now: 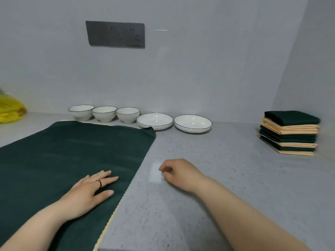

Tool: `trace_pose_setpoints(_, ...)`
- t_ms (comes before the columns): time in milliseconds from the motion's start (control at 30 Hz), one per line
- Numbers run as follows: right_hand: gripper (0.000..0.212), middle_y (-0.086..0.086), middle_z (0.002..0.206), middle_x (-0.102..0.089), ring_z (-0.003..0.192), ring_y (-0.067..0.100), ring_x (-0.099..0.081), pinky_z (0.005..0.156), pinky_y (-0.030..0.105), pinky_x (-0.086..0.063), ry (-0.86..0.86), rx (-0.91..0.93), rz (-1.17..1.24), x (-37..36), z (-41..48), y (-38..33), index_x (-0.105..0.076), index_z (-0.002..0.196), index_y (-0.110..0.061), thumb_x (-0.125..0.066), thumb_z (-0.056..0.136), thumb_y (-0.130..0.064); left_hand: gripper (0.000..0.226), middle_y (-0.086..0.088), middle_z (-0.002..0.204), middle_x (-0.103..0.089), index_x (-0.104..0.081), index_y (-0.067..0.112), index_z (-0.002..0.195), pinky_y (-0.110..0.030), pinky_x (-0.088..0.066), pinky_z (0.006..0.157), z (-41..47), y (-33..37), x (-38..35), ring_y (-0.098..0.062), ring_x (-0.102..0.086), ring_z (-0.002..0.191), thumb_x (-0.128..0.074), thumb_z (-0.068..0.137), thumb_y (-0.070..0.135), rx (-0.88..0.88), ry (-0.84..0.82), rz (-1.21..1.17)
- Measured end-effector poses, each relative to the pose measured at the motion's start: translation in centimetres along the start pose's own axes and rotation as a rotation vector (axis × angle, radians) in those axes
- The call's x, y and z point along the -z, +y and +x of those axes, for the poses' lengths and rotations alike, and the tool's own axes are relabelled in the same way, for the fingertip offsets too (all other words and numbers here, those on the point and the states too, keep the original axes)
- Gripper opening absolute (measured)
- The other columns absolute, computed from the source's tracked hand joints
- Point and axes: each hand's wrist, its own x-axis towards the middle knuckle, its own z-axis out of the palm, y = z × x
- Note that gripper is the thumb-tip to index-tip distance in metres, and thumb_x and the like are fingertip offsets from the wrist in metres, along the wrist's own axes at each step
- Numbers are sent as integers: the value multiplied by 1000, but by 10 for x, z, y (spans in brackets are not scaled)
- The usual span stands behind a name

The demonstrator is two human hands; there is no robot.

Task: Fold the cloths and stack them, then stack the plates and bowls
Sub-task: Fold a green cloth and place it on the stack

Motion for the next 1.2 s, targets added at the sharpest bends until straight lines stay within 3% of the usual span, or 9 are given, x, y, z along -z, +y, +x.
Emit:
trace_pose_setpoints(100, 31, 1, 127, -58, 116, 16, -52, 97, 21, -37, -25, 38, -11, -10, -2, -16, -58, 122, -17, -47, 93, -19, 43, 14, 154, -10, -25, 40, 139, -22, 1, 114, 6, 1, -2, -2, -3, 143, -35, 97, 38, 32, 2, 70)
trace_pose_setpoints(400, 38, 3, 127, -57, 121, 16, -45, 105, 29, -35, -207, 444, 27, -60, -23, -78, -62, 119, -12, -67, 82, -24, 47, 7, 156, -12, -27, 34, 142, -29, -1, 116, 31, 12, -4, -8, -6, 144, -37, 97, 40, 107, 13, 78)
trace_pose_setpoints(700, 17, 0, 112, -65, 109, 15, -50, 94, 32, -41, -43, 433, 27, -76, -21, -85, -71, 94, -9, -58, 87, -17, 41, 5, 151, -28, -44, 26, 135, -27, -7, 115, 29, 10, -2, -10, -24, 140, -48, 94, 33, 120, 85, -74)
trace_pose_setpoints(767, 17, 0, 112, -65, 107, 17, -49, 93, 33, -42, -44, 431, 3, -77, -22, -87, -70, 94, -8, -56, 88, -17, 36, 2, 146, -38, -51, 22, 129, -24, -17, 114, 27, 10, 1, -12, -34, 135, -51, 93, 26, 130, 108, -212)
trace_pose_setpoints(867, 19, -3, 117, -63, 111, 14, -50, 96, 32, -41, -64, 417, 0, -75, -24, -86, -68, 98, -11, -56, 88, -23, 29, 3, 131, -54, -57, 21, 121, -15, -32, 95, 15, 8, 8, -12, -51, 117, -53, 92, 21, 121, 91, -334)
trace_pose_setpoints(967, 39, -10, 135, -51, 127, 7, -41, 108, 27, -32, -200, 359, 19, -66, -30, -81, -60, 116, -19, -64, 82, -39, 32, 7, 134, -49, -55, 21, 123, -10, -25, 97, -5, -3, 11, -6, -44, 123, -55, 91, 21, 87, 55, -264)
trace_pose_setpoints(1067, 73, -10, 145, -37, 138, 6, -24, 118, 29, -10, -262, 364, -116, -59, -40, -79, -39, 136, -26, -69, 74, -49, 41, 8, 147, -33, -46, 26, 132, -14, -15, 108, -22, -11, 6, -6, -27, 137, -53, 92, 27, 82, 62, -112)
trace_pose_setpoints(1133, 79, -9, 146, -34, 139, 7, -21, 118, 33, 5, -231, 423, -211, -60, -45, -82, -31, 140, -27, -68, 74, -49, 44, 9, 151, -25, -39, 29, 137, -19, -8, 113, -26, -10, 3, -4, -19, 141, -48, 94, 32, 79, 79, -24)
trace_pose_setpoints(1200, 72, -7, 146, -35, 139, 9, -23, 114, 29, 12, -164, 510, -248, -64, -47, -86, -33, 140, -24, -66, 78, -42, 45, 10, 153, -21, -34, 31, 139, -21, -5, 114, -25, -7, 2, -4, -15, 142, -43, 96, 35, 75, 95, 26)
